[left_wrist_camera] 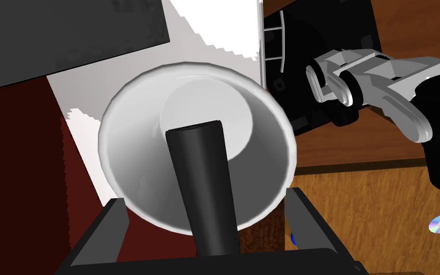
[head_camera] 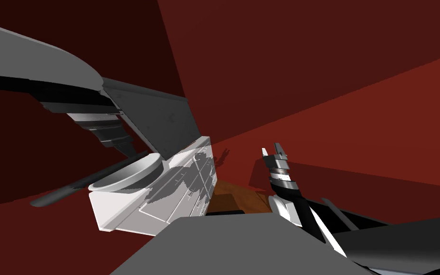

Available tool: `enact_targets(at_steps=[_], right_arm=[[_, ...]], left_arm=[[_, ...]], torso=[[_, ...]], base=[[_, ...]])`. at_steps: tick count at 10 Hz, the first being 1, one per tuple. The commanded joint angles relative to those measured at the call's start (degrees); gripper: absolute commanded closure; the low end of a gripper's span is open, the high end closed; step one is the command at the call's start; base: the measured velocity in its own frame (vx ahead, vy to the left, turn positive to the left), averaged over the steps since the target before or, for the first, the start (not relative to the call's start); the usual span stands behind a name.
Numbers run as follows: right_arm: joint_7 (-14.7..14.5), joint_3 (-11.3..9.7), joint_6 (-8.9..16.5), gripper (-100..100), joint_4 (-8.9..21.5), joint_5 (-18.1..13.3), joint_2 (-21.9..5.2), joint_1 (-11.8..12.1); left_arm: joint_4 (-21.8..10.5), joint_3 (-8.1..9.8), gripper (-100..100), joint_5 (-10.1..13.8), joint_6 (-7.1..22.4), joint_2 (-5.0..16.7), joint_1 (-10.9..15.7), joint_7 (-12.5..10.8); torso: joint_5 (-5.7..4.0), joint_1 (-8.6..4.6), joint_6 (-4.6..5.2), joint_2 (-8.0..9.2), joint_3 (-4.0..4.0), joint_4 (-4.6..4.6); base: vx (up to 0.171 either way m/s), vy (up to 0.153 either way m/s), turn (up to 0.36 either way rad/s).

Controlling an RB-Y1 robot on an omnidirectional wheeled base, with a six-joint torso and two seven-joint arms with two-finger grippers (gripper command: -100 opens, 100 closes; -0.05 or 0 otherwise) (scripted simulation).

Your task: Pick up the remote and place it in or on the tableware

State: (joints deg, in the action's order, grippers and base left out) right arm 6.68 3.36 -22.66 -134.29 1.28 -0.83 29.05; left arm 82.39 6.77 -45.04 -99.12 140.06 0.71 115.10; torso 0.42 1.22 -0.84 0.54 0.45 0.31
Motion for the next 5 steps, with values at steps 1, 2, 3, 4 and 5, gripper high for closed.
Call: enact_targets(at_steps=[1,2,3,4,5], right_arm=[[0.00,0.00,0.00,0,0.00,0.00,0.00,0.00],[0.00,0.00,0.00,0,0.00,0.00,0.00,0.00],[0.00,0.00,0.00,0,0.00,0.00,0.00,0.00],[0.00,0.00,0.00,0,0.00,0.00,0.00,0.00],[0.00,-0.01,0.00,0,0.00,0.00,0.01,0.00]], left_arm=[[-0.07,-0.20,-100,1.46,-0.12,1.59,0.13,0.27],[-0.23,-0.62,-100,3.54,-0.19,3.79,0.18,0.72],[-0.38,-1.05,-100,5.41,-0.25,5.67,0.23,1.18],[-0.54,-1.47,-100,7.05,-0.31,7.40,0.28,1.64],[-0.54,-1.47,-100,7.70,-0.31,8.21,0.28,1.64]], torso=[[0.00,0.00,0.00,0.00,0.00,0.00],[0.01,-0.01,0.01,-0.02,-0.02,-0.01],[0.00,-0.03,0.00,-0.04,-0.03,-0.02],[0.00,-0.05,0.01,-0.03,-0.03,-0.02],[-0.03,-0.17,0.01,0.05,0.02,0.00]], base=[[0.041,0.033,0.014],[0.040,0.029,0.043],[0.043,0.030,0.050],[0.007,-0.014,0.028],[0.007,-0.008,0.024]])
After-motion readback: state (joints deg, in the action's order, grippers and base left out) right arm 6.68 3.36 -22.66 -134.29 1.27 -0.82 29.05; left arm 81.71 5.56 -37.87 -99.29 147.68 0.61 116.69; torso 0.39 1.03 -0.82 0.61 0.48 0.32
